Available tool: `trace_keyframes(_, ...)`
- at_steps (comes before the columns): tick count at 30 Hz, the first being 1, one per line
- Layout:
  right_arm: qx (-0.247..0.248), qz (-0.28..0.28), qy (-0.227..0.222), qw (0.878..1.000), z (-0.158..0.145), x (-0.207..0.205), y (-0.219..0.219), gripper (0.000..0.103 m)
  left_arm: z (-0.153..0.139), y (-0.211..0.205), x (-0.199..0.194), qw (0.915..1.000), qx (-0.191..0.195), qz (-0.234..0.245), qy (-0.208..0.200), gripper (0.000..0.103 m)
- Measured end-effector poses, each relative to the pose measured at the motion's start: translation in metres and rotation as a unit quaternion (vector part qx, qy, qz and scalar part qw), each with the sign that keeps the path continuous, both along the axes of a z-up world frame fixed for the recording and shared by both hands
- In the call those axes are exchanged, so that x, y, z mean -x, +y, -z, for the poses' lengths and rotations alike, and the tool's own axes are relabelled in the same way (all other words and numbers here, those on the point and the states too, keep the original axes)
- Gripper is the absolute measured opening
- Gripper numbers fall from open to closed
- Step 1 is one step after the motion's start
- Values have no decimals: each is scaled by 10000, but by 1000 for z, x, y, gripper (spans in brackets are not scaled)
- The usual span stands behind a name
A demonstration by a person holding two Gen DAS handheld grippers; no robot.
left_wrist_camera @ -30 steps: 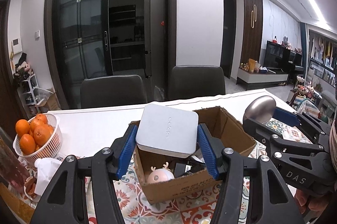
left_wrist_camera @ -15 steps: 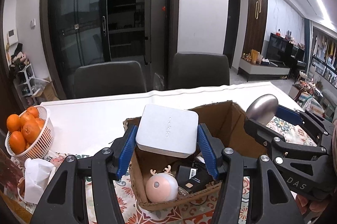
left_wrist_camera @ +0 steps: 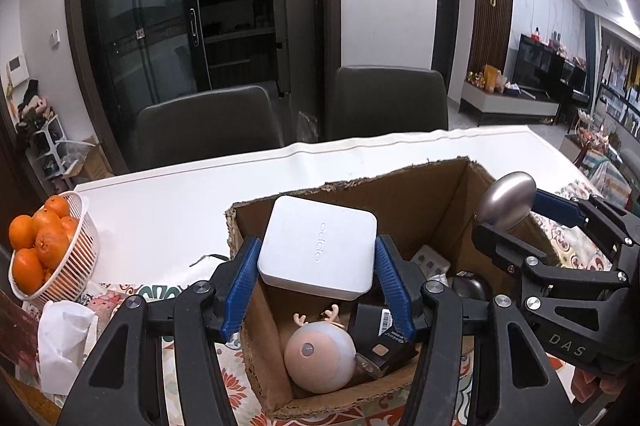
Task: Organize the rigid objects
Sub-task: 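Open both grippers and withdraw them from the box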
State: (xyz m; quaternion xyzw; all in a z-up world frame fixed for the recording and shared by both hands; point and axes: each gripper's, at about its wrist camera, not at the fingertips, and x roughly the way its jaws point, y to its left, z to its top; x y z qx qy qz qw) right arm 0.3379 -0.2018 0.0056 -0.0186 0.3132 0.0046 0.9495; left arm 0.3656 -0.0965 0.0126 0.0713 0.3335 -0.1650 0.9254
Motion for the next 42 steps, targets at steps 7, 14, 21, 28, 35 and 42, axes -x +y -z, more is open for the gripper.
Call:
trace_keyframes(7, -18, -18, 228, 9997, 10, -5, -2, 66, 6, -3, -7, 9999, -54, -6, 150, 57)
trace_keyframes(14, -51, 101, 264, 9996, 9, 0, -6, 70, -4, 1, 7, 9998, -151, -95, -134, 70)
trace_keyframes(21, 9, 284, 71, 9996, -2, 26, -2, 70, -15, 9, 35, 9991, -136, -247, -323, 71)
trace_keyframes(28, -51, 439, -145, 9989, -21, 65, 2, 70, -33, 22, 75, 9982, 39, -340, -493, 73)
trace_keyframes(35, -178, 581, -300, 9977, -37, 105, 6, 70, -52, 34, 122, 9962, 146, -412, -756, 80)
trace_keyframes(42, -133, 695, -641, 9954, -49, 153, 14, 77, -62, 47, 171, 9919, 162, -506, -1154, 91)
